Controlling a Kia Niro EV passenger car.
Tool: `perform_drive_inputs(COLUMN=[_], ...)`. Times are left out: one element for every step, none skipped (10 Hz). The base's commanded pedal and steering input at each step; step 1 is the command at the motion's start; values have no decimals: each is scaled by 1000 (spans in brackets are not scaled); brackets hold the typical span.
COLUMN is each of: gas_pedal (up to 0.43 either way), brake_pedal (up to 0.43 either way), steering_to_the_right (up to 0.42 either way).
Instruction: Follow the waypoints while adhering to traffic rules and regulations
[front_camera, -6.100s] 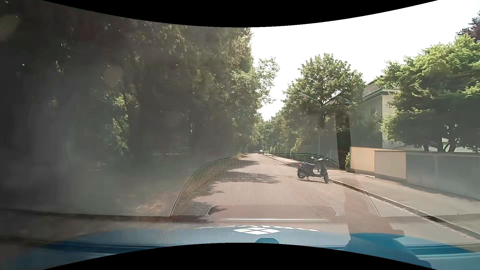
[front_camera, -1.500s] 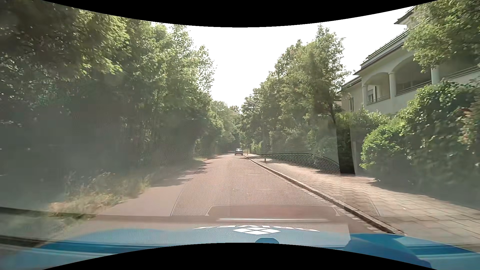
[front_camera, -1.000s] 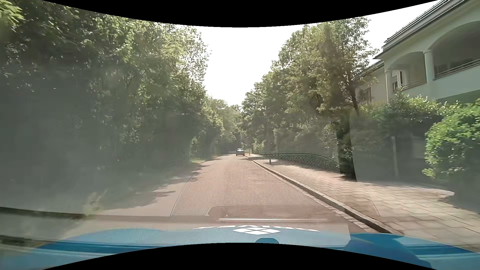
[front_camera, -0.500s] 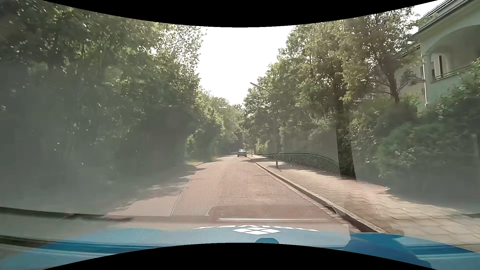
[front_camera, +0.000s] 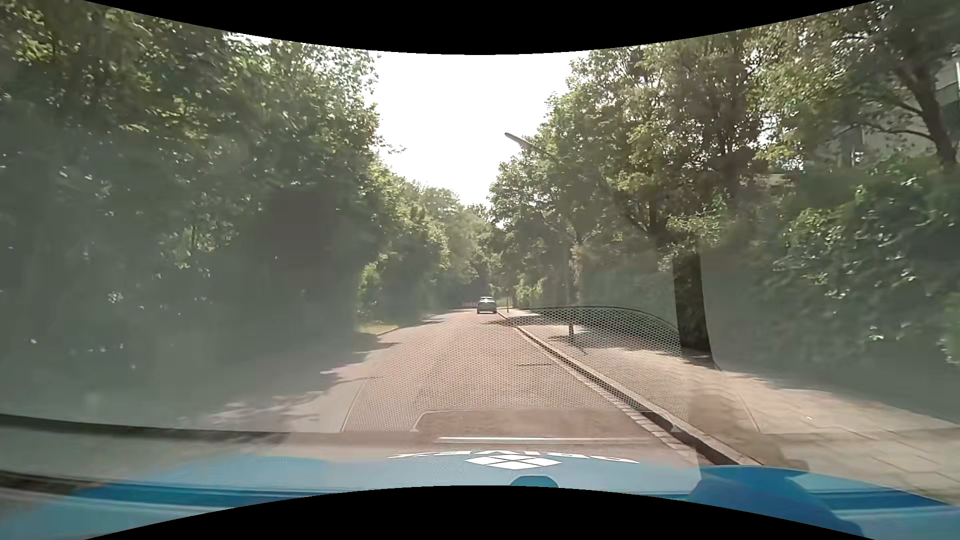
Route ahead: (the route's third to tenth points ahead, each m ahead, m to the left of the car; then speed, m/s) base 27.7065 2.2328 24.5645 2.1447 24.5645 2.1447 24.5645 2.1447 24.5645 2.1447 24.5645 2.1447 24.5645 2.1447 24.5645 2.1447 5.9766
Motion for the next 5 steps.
perform_drive_inputs(gas_pedal=[130, 130, 130, 130, 130], brake_pedal=[0, 0, 0, 0, 0], steering_to_the_right=[-14, -14, -12, -9, -10])
